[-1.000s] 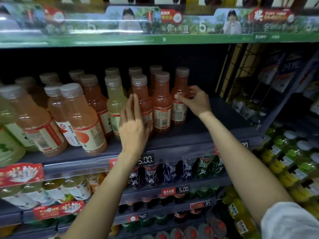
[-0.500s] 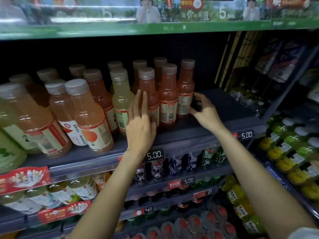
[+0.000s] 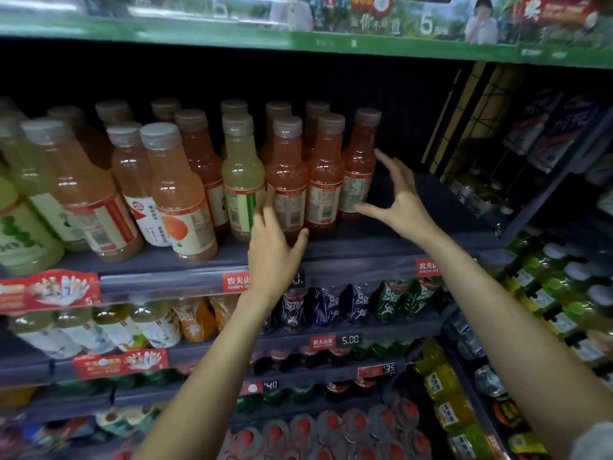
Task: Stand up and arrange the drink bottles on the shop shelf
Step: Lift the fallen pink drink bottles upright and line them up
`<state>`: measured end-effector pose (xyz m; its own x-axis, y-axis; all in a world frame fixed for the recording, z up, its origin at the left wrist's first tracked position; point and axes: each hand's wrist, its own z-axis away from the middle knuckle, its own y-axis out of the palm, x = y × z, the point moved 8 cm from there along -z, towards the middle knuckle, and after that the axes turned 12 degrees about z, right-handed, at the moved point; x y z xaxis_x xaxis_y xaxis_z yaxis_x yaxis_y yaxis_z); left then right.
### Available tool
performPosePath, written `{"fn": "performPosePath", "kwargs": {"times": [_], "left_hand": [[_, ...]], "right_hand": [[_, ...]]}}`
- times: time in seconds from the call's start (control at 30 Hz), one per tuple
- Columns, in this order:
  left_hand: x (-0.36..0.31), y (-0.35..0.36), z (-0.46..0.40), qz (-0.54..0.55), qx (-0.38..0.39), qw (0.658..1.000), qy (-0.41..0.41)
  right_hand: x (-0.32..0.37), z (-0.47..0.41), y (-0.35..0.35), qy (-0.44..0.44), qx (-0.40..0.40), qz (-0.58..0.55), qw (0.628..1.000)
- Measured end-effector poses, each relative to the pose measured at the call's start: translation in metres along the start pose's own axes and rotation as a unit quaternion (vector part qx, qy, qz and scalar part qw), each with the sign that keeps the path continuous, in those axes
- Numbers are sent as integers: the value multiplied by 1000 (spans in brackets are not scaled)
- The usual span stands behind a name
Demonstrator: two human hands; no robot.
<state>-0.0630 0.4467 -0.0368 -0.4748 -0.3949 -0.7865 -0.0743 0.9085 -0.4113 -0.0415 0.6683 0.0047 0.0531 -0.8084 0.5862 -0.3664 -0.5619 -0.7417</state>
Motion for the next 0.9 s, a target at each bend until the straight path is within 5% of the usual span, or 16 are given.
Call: {"fn": "performPosePath", "kwargs": {"times": [0.27,0.47,0.63,0.73,0.9], "left_hand": [[-6,15,-2,9,-74,995,-61],[8,28,-12,134,-87,985,-72],[19,29,-24,182,-117,973,-83],[12,32,-32,146,-87,984,-61],[-9,48,-31,181,21,983,-18]], "right_hand": [[-18,-22,24,64,53,-218,972],[-18,-36,39,30,96,-243,965],[-41,-45,38,58,59,-226,971],[-62,-46,31,112,25,-224,968],[-72,-22,20,74,18,-277,958]]}}
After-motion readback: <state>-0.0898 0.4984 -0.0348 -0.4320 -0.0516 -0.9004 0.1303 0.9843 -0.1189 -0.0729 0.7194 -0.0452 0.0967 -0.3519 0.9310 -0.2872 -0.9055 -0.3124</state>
